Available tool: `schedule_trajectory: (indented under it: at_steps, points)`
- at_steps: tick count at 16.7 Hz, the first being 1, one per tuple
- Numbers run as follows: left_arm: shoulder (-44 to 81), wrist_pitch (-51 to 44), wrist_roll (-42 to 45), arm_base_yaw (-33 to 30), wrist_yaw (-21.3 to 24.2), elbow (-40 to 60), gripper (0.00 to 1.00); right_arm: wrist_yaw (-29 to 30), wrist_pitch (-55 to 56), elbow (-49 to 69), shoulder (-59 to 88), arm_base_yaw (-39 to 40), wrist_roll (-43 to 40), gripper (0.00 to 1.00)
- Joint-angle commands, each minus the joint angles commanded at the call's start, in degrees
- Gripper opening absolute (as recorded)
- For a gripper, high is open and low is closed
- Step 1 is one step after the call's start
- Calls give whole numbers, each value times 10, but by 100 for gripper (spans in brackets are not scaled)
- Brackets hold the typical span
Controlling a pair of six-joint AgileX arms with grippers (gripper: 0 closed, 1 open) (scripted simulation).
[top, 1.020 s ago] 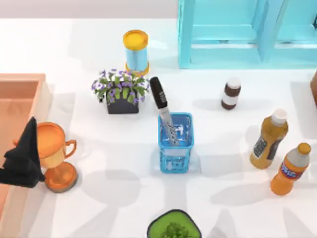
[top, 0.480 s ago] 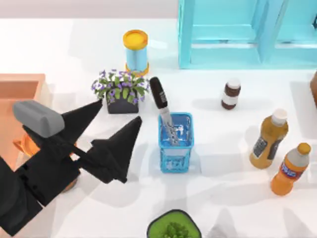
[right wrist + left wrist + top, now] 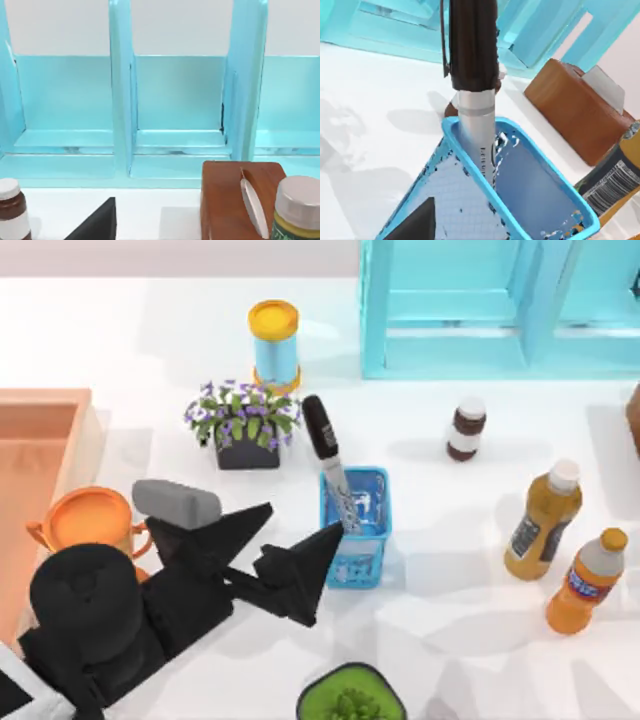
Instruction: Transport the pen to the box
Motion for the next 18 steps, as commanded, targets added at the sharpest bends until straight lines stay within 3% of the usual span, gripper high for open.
schedule_trajectory:
  at_steps: [10, 18]
  points:
    - [44, -3, -4, 17, -13, 7, 100, 0, 0, 0, 0, 0, 0, 100]
    - [153, -51, -9, -6, -37, 164, 100, 0, 0, 0, 0, 0, 0, 100]
